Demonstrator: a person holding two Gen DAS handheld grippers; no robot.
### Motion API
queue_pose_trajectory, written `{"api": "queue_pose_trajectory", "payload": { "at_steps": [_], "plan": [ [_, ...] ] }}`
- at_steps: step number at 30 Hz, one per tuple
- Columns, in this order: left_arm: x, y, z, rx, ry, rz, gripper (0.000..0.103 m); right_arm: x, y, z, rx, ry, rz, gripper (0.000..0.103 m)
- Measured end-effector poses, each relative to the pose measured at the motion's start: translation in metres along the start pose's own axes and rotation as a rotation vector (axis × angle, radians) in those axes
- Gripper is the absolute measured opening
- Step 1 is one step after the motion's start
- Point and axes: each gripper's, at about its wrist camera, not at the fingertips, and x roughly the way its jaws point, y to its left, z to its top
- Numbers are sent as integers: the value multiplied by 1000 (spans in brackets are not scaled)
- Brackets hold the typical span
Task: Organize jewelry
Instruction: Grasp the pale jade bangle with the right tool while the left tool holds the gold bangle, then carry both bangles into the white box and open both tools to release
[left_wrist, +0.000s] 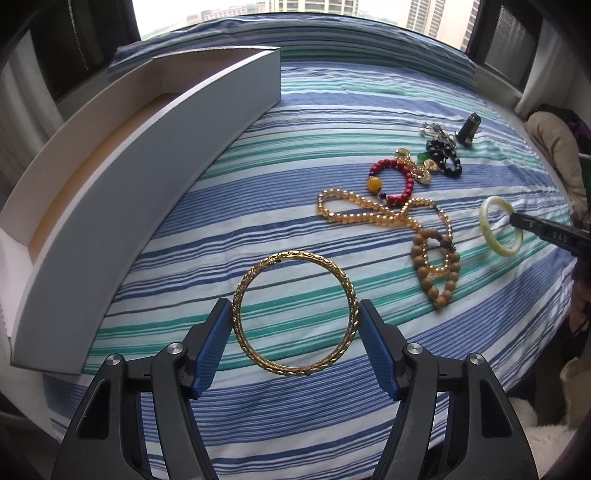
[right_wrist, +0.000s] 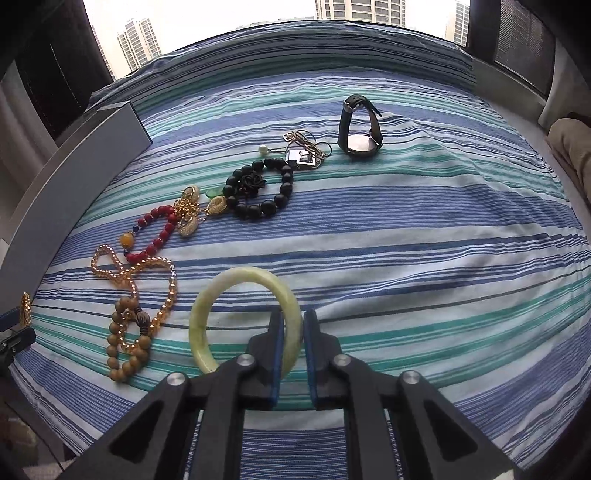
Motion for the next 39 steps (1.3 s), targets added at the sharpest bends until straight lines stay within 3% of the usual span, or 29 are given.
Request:
{"api": "queue_pose_trajectory", "payload": {
  "at_steps": [8, 13, 19, 25, 30, 35, 37, 38, 39],
  "plan": [
    [-51, 25, 11, -44, -96, -16, 70, -51, 1, 18, 72, -73, 178, 11],
    [-95, 79, 23, -143, -174, 2, 70, -76, 37, 45, 41, -96, 292, 11],
    [-114, 171, 41, -293, -218, 127, 70, -79, 146, 94, -89, -107, 487, 11],
    [-60, 240, 50, -448, -116, 203, 70, -34, 302, 135, -216, -47, 646, 11],
    [-15, 273, 44, -541, -34, 236, 70, 35, 406, 139, -300, 52, 644, 11],
    [1, 283, 38, -536, -6, 283, 71, 80, 463, 129, -423, 107, 569, 14],
    [1, 280, 35, -513, -6, 293, 84, 82, 466, 129, -443, 72, 487, 25],
    [-2, 276, 33, -504, -18, 289, 86, 79, 462, 130, -442, 58, 480, 41],
    [-6, 273, 30, -497, -34, 287, 88, 74, 456, 130, -433, 44, 483, 43]
  ]
}}
